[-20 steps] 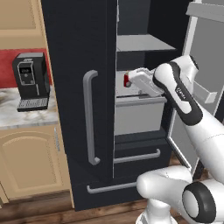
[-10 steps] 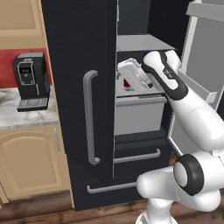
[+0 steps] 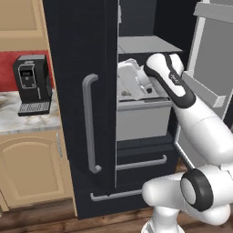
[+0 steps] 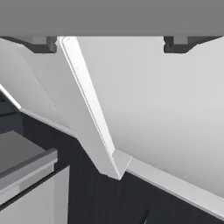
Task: Open the fridge, grab two sodas, and place both sodas inside the bowl with ice on the dining counter.
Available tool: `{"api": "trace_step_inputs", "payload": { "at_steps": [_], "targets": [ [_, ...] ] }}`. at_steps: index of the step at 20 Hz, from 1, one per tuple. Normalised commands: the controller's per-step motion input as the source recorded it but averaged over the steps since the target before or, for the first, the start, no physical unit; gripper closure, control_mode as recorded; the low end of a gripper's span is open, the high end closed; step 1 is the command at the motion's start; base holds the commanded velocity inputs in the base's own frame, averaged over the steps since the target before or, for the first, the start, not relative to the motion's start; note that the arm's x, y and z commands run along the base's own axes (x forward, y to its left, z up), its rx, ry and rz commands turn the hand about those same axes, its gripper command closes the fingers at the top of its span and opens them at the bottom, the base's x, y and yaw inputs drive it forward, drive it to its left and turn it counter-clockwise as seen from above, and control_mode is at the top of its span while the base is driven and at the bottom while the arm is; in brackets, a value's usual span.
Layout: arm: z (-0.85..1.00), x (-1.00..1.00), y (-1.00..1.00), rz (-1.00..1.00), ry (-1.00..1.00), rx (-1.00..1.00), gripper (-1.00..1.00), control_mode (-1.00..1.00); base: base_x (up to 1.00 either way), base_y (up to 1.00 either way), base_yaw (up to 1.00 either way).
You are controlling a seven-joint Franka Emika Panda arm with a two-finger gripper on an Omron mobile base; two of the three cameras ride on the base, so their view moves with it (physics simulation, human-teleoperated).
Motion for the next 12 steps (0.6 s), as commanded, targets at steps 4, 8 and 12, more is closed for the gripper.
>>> {"api": "trace_step_inputs", "payload": {
  "at_steps": [4,8,12],
  "targets": [
    [0.09,-0.5,0.61,0.0,0.0,0.05,-1.0,-1.0,0.0,0.0,0.0],
    [0.04,-0.21,0.83,0.0,0.06,0.0,-1.0,-1.0,0.0,0.0,0.0],
    [0.0,0.0,0.99,0.01,0.15,0.0,-1.0,-1.0,0.0,0.0,0.0]
  ]
}}
